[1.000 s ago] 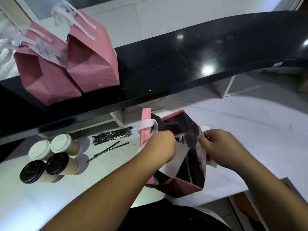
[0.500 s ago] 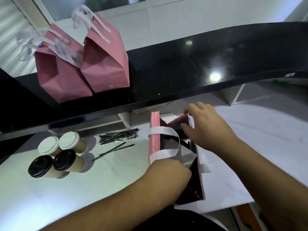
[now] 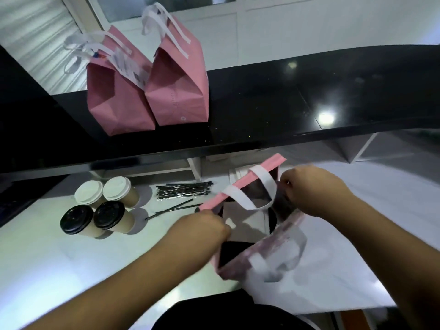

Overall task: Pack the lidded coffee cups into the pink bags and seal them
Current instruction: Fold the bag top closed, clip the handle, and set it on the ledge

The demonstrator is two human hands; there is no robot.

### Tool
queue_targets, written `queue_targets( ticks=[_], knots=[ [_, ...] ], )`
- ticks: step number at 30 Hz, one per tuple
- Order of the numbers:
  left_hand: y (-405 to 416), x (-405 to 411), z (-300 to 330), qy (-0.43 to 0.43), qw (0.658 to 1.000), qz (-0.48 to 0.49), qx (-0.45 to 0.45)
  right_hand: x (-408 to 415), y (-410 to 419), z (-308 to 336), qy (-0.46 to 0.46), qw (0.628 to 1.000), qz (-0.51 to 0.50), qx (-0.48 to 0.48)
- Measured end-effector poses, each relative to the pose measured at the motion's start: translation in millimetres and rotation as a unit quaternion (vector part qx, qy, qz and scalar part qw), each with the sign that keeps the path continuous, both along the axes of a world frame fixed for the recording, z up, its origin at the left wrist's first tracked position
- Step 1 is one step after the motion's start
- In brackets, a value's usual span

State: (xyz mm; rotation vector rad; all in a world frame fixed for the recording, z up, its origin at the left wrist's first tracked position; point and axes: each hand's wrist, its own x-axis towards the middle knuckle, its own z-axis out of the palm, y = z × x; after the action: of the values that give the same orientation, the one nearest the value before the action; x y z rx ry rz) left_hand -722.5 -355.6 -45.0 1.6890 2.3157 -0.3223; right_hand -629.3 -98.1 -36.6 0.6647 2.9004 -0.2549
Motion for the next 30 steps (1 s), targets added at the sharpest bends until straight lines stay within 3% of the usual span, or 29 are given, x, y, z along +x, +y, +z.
queue_targets(
  ticks=[9,16,19,22,25,27,30],
  knots=[
    [-49.9,-70.5,-5.5,0.000,0.969,-0.049,0.242,30.9,-30.5,-7.6,0.083,0.991,-0.062,-0.088],
    [-74.3,-85.4,-27.4,-0.028,0.956,0.015,0.291,42.5,-65.3,-31.3,0.154,0.971,-0.086,-0.164],
    [-86.8,-81.3,-42.3,-0.081,0.923,0.107,0.361,46.1,-70.0,-35.1,0.174,0.956,-0.111,-0.208],
    [-105.3,-74.5,-51.7,-0.169,0.858,0.245,0.420,49.9,-72.3,-36.1,0.186,0.941,-0.135,-0.248],
    [-127.0,-70.8,-58.6,-0.395,0.783,0.306,0.370,52.8,-75.7,-39.5,0.199,0.924,-0.152,-0.289],
    [-133.9,-66.4,-61.9,-0.466,0.788,0.282,0.287,54.7,-77.5,-41.7,0.205,0.915,-0.154,-0.312],
    [-124.1,-60.7,-68.9,-0.455,0.809,0.269,0.256,58.5,-79.7,-40.5,0.213,0.883,-0.134,-0.397]
  ],
)
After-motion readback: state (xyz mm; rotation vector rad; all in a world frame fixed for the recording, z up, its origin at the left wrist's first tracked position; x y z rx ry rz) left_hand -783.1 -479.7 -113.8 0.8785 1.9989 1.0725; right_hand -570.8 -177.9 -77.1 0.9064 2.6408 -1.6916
